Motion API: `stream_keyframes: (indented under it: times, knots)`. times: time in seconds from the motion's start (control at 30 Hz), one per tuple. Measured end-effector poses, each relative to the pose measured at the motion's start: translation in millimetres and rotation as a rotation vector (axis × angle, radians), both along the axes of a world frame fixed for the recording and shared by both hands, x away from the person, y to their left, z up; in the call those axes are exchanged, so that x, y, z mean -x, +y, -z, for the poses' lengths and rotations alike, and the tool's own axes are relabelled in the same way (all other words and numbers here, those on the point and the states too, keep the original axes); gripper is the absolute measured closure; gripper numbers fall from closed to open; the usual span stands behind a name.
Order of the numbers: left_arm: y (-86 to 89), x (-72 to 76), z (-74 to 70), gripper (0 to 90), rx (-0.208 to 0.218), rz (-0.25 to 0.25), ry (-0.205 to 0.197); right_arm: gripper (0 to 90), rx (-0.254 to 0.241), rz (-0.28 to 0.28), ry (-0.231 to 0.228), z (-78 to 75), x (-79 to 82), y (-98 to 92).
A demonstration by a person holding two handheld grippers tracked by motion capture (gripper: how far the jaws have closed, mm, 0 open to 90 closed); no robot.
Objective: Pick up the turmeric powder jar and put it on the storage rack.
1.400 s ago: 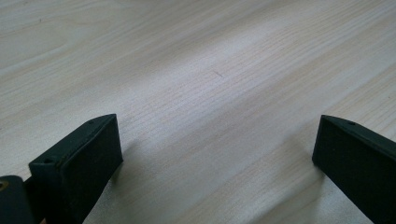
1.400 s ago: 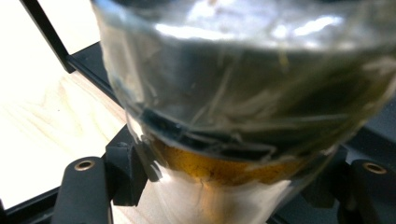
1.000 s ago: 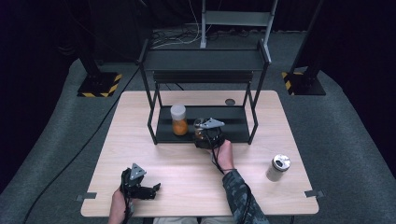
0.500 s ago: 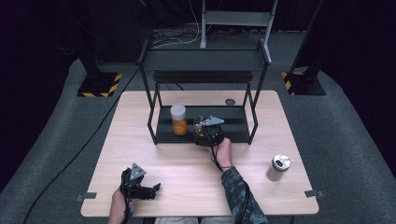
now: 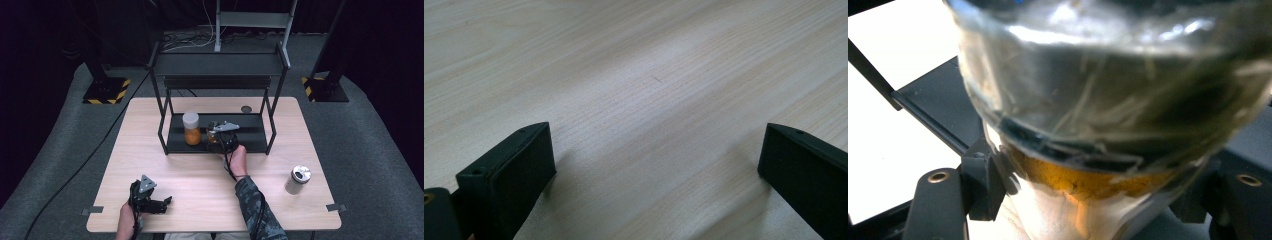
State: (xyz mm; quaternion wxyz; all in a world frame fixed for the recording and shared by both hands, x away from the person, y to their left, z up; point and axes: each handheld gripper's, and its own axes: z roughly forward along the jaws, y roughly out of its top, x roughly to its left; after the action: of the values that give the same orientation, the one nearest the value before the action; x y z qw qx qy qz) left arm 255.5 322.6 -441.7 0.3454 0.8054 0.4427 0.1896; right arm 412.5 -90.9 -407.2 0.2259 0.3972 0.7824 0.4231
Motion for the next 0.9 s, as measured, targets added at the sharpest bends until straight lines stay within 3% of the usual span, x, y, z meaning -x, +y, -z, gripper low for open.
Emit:
stream_keyframes:
  times: [0.9]
  knots:
    - [0.1,0.2,0.2,1.4,0.002,0.0,-0.001,30.4,-0.011,0.043,-0.017,9.9,-9.0,16.2]
